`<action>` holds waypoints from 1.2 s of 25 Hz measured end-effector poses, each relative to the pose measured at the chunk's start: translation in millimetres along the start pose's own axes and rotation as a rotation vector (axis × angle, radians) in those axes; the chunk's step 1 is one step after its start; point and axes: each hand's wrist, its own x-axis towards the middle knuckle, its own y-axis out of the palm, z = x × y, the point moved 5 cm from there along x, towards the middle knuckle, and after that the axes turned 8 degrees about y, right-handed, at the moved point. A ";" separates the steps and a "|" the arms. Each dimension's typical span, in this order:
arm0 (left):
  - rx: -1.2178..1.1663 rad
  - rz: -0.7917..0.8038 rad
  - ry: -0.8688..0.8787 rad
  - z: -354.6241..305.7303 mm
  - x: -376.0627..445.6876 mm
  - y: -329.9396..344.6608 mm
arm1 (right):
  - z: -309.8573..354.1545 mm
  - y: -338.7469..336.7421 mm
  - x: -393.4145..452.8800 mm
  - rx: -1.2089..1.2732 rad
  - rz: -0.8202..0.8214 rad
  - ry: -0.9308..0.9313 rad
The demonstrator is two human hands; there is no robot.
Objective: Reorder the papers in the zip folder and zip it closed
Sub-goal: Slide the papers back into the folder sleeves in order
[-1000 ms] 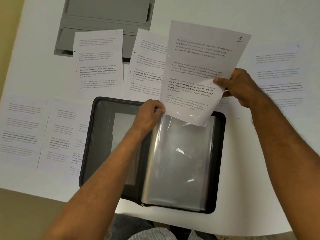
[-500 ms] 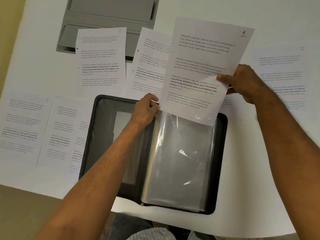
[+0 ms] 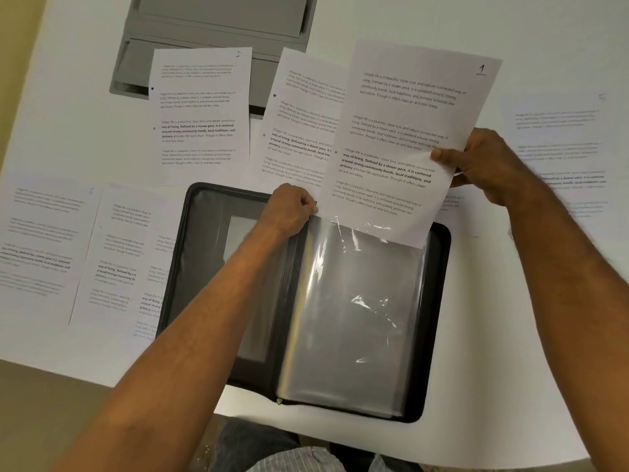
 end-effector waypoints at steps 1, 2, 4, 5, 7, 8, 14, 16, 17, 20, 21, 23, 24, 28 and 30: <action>0.012 0.018 -0.006 -0.4 0.4 -0.3 | -0.4 1.3 1.2 -0.004 -0.003 -0.007; 0.021 0.032 -0.012 -1.0 0.5 -0.4 | -1.0 2.6 2.2 -0.004 -0.006 -0.013; 0.030 0.033 -0.006 -1.6 1.0 -0.5 | -2.5 4.5 3.7 0.003 -0.006 -0.022; 0.030 0.024 0.008 -1.6 0.8 -0.8 | -3.3 5.1 4.4 0.005 -0.004 -0.023; 0.020 0.005 0.043 -0.3 -1.2 -1.8 | -5.1 5.9 6.5 -0.001 -0.001 -0.020; -0.006 -0.003 0.066 -0.3 -3.8 -2.1 | -5.5 6.4 7.3 -0.004 0.003 -0.017; -0.022 0.009 0.276 -12.5 -30.4 12.4 | -2.7 10.7 11.3 -0.013 0.038 0.011; 0.013 0.020 0.290 -19.9 -31.4 18.8 | -2.6 11.5 12.4 -0.021 0.061 0.030; 0.024 0.023 0.290 -24.1 -29.9 20.3 | -2.7 10.5 12.6 -0.025 0.066 0.037; 0.018 0.046 0.302 -33.6 -23.2 22.4 | -1.2 5.4 12.4 -0.020 0.069 0.048; -0.007 0.050 0.312 -34.4 -21.9 22.5 | -0.8 5.0 12.5 -0.016 0.075 0.049; -0.048 0.052 0.332 -33.5 -22.2 21.8 | -1.3 9.2 12.9 -0.028 0.096 0.048; -0.059 0.050 0.336 -32.7 -23.3 22.0 | -1.7 12.1 12.8 -0.038 0.109 0.049; -0.076 0.063 0.305 -32.4 -25.1 21.4 | -5.1 11.4 13.6 -0.043 0.126 0.058; -0.067 0.070 0.303 -33.4 -24.9 20.9 | -6.8 6.2 13.1 -0.035 0.128 0.078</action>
